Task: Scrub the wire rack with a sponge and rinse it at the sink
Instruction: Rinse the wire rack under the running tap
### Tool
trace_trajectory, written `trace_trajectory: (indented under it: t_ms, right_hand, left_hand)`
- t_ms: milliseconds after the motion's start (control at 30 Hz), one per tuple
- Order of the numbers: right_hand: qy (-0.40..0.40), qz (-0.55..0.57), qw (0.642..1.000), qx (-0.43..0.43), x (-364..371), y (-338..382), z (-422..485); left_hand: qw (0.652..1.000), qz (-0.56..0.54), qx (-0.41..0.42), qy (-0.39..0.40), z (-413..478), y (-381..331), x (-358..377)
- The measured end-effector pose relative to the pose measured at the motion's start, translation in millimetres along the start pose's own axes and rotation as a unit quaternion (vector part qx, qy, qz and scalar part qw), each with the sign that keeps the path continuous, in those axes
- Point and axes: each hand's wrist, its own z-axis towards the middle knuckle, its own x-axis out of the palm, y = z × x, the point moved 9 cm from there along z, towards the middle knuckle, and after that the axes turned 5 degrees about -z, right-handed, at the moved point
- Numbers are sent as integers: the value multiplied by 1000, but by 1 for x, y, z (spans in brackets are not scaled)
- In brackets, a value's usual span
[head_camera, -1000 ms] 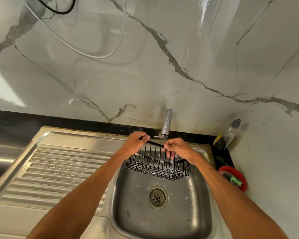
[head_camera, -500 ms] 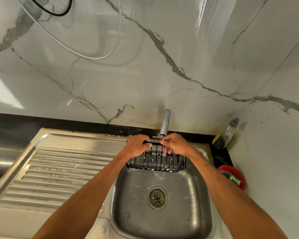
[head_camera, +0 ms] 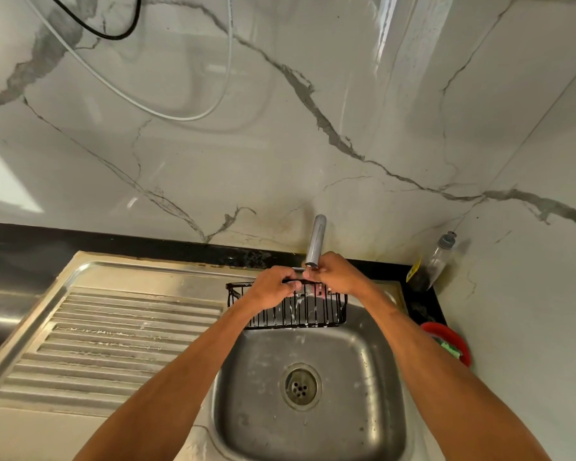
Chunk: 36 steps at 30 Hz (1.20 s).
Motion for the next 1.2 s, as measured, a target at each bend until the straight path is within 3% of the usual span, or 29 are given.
trace_trajectory:
  t_ms: [200,333,467,633,900,1200]
  right_hand:
    - [29,111,993,-2,-7,-6,-5]
    - [-12,115,993,7,-13,-10,0]
    - [-42,41,998,5,-4,-10,1]
    - [-55,-20,998,21,5,-8,7]
    - [-10,61,998,-9,-1,-17,3]
    - [-35,7,998,-50,17,9,15]
  left_hand:
    - [985,-167,-47,-8,-10,8,-7]
    - [970,-229,-76,-4,-14,16,-3]
    - [966,-237,-97,11,-19,30,13]
    - [984,-160,-68,31,-19,21,27]
    - [963,-254,-89,28,-20,36,27]
    - [953,-301,-37,16,-22,12,24]
